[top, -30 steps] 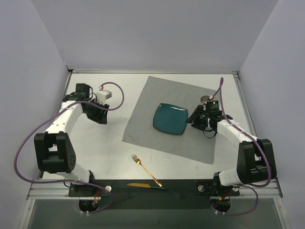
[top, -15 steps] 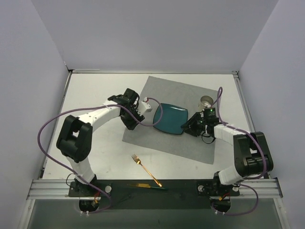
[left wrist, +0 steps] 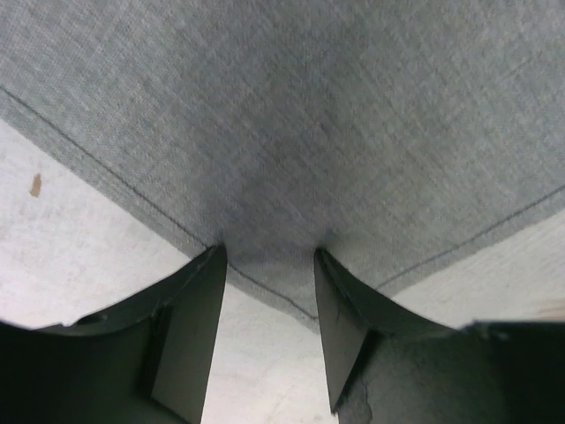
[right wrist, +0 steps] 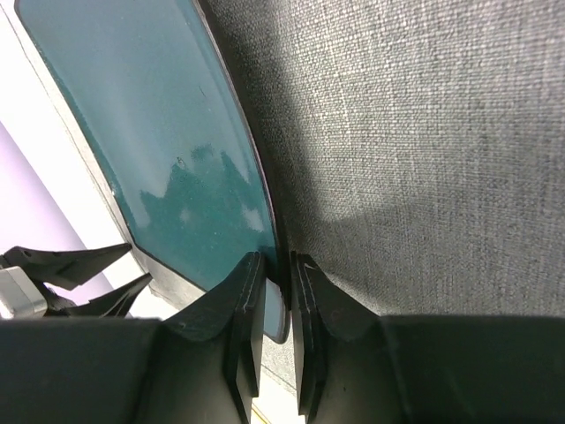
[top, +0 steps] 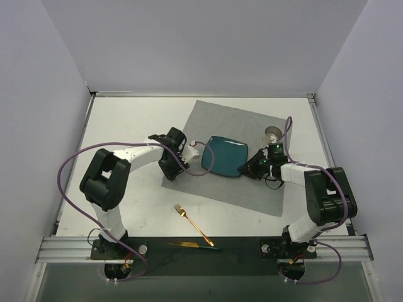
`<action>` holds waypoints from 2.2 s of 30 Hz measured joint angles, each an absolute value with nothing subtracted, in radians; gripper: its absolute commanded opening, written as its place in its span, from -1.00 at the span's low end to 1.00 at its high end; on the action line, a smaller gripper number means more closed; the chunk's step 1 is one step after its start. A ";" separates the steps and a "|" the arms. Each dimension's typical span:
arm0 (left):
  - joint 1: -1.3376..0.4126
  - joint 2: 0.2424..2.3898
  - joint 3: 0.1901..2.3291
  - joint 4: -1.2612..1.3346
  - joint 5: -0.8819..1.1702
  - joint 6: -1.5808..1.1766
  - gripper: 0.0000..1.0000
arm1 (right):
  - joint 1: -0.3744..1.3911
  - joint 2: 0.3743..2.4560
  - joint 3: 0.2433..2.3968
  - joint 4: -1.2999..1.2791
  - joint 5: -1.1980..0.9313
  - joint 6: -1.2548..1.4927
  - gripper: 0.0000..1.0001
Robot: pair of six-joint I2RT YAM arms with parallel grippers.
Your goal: Set the dinner table for one person
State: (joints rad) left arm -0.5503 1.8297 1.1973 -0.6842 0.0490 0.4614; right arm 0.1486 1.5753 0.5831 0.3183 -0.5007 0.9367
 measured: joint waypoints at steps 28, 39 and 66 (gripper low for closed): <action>-0.548 1.833 1.189 -0.693 0.108 0.503 0.11 | 0.086 1.553 0.599 0.235 -0.524 0.836 -0.77; -0.541 1.821 1.184 -0.723 0.147 0.533 0.12 | 0.107 1.588 0.644 0.218 -0.493 0.816 -0.18; 0.214 1.208 1.105 -0.838 0.345 0.459 0.32 | 1.274 1.609 1.091 -0.355 0.077 0.531 0.08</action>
State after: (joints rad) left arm 0.2142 1.2076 1.1046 -0.8379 0.3447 0.4595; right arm 1.2739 1.6089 1.0912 -0.3553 0.0769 0.5312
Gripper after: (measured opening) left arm 0.662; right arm 0.548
